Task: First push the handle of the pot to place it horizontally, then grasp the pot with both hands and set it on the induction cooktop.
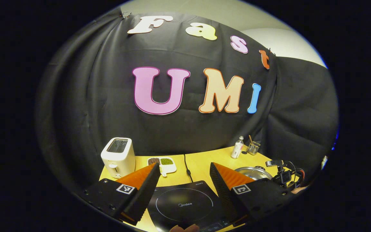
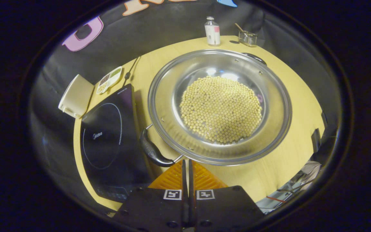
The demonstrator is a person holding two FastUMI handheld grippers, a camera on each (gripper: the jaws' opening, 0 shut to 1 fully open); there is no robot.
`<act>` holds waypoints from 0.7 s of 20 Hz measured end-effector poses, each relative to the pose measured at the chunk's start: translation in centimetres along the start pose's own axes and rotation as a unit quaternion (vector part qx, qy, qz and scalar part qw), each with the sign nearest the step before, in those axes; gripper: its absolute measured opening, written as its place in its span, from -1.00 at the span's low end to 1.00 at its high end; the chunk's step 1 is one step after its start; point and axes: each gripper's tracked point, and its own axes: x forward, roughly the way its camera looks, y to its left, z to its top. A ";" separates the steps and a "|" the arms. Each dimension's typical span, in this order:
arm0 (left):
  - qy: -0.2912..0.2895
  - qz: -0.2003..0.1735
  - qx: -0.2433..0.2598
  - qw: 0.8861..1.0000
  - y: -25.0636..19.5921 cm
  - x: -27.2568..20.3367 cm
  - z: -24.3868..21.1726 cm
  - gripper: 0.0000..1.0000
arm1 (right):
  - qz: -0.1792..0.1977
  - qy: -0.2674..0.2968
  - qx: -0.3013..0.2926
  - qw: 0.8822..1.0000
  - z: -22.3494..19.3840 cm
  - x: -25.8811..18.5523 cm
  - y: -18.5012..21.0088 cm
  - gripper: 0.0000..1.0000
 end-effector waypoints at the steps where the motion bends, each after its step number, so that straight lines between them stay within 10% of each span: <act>1: 0.000 0.000 0.001 1.000 0.1 0.1 0.0 0.88 | 0.004 0.001 0.006 1.000 0.0 0.1 0.4 -0.94; 14: 0.001 0.008 0.005 1.000 0.3 0.0 0.2 0.88 | 0.051 0.005 0.087 0.995 2.3 1.7 4.4 -0.95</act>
